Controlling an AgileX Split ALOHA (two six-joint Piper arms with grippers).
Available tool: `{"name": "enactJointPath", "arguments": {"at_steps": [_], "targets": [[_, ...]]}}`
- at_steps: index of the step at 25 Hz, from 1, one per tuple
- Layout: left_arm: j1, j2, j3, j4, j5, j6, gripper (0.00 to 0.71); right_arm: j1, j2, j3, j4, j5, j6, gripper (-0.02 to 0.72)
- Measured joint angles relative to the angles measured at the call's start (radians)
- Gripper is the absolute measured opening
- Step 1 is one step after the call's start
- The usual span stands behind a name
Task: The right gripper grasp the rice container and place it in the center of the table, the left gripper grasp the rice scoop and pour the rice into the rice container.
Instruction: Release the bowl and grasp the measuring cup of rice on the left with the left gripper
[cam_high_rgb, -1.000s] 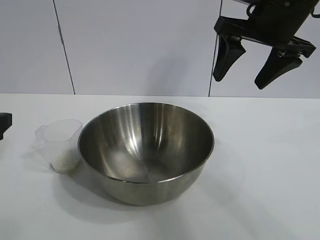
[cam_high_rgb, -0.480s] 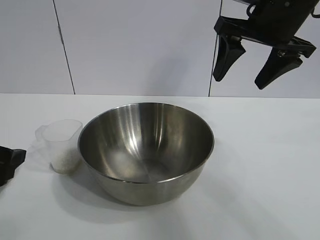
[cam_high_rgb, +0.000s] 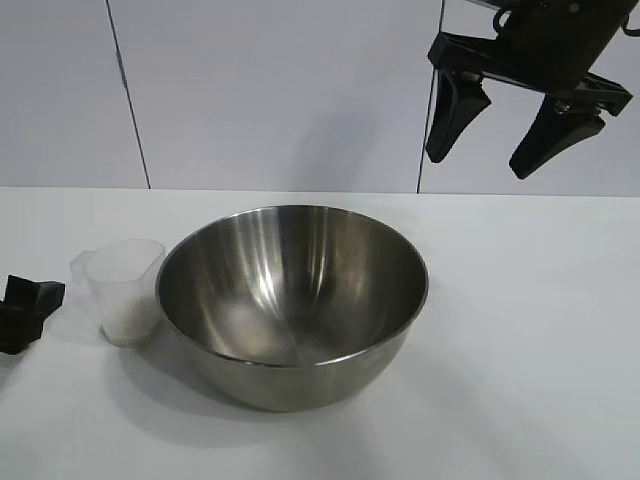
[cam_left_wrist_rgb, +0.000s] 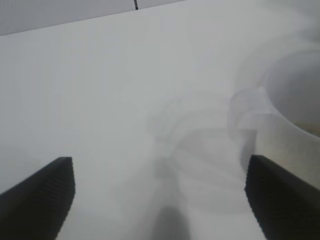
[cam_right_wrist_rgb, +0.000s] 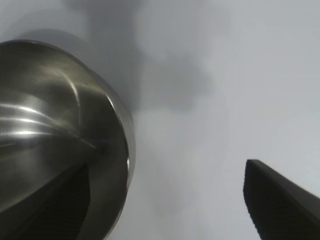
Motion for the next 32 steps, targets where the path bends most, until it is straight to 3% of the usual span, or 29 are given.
{"name": "enactJointPath", "arguments": {"at_steps": [32], "targets": [[0.000,0.085,-0.117,0.056,-0.001,-0.002,0.663,0.000,0.000,0.000,0.000,0.002,0.010,0.581]]}}
